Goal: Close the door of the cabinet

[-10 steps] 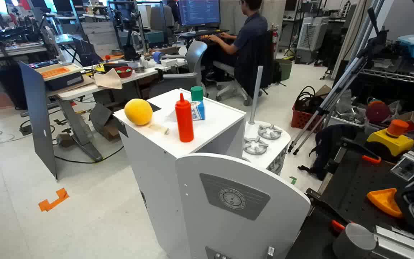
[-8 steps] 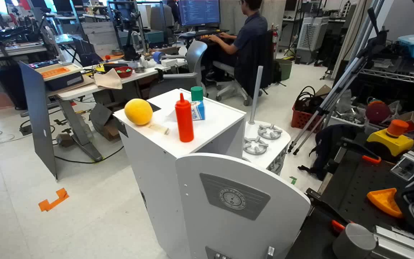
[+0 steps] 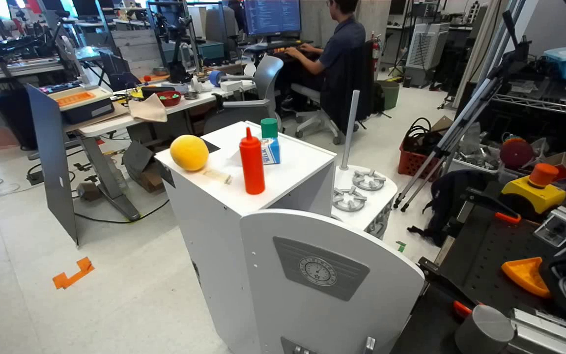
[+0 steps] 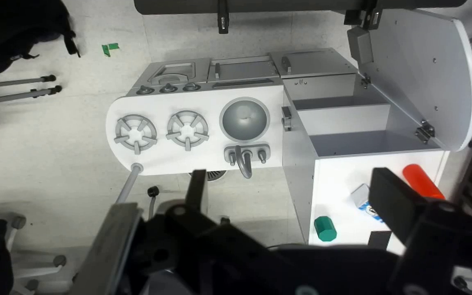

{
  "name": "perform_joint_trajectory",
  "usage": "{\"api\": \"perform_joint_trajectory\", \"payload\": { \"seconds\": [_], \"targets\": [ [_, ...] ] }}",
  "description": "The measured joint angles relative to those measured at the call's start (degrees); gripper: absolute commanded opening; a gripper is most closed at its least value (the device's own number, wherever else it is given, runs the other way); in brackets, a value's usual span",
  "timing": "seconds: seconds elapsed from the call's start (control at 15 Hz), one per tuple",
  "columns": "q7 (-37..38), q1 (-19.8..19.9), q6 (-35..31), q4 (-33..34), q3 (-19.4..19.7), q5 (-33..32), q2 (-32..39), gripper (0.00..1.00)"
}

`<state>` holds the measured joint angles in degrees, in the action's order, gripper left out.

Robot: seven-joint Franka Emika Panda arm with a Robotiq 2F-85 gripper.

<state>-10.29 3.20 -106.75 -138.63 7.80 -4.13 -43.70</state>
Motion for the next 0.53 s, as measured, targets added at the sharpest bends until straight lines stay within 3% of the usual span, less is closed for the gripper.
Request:
{"api": "perform_joint_trajectory", "payload": {
  "seconds": [0.27,0.53],
  "targets": [
    [-0.53,-0.01,-0.05,-1.30,-0.35,-1.86,1.12,1.00],
    [-0.48,-0.46,-0.02,-3.88,-2.90,-5.93,7.90,1.00]
  ]
}}
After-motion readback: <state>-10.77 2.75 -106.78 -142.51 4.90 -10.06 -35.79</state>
